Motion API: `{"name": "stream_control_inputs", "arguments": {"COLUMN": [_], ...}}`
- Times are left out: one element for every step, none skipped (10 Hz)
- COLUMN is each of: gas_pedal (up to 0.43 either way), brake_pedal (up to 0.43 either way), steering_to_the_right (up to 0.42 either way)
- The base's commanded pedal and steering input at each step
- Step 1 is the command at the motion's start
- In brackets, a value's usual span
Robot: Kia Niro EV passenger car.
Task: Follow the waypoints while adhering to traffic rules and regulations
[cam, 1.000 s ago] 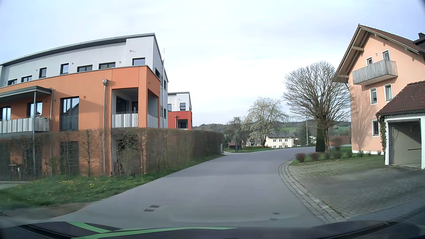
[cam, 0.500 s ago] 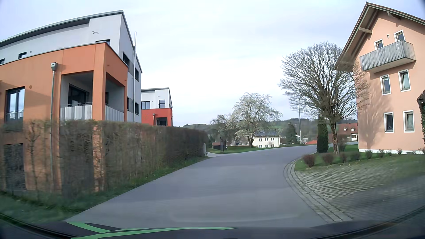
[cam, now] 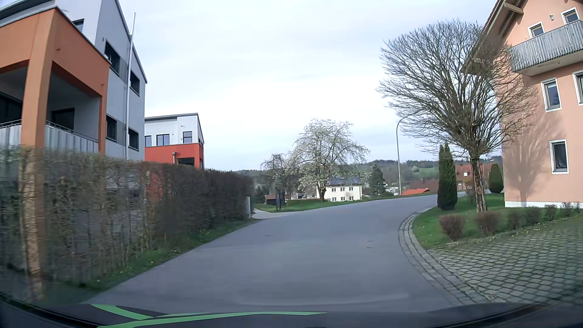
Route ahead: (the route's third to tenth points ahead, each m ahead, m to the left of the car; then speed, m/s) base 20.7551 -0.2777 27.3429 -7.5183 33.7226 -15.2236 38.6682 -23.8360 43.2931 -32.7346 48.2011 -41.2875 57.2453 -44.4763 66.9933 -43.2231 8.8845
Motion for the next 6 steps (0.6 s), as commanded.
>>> {"name": "stream_control_inputs", "arguments": {"gas_pedal": [0.000,0.000,0.000,0.000,0.000,0.000], "brake_pedal": [0.000,0.000,0.000,0.000,0.000,0.000], "steering_to_the_right": [0.078,0.080,0.084,0.086,0.087,0.088]}}
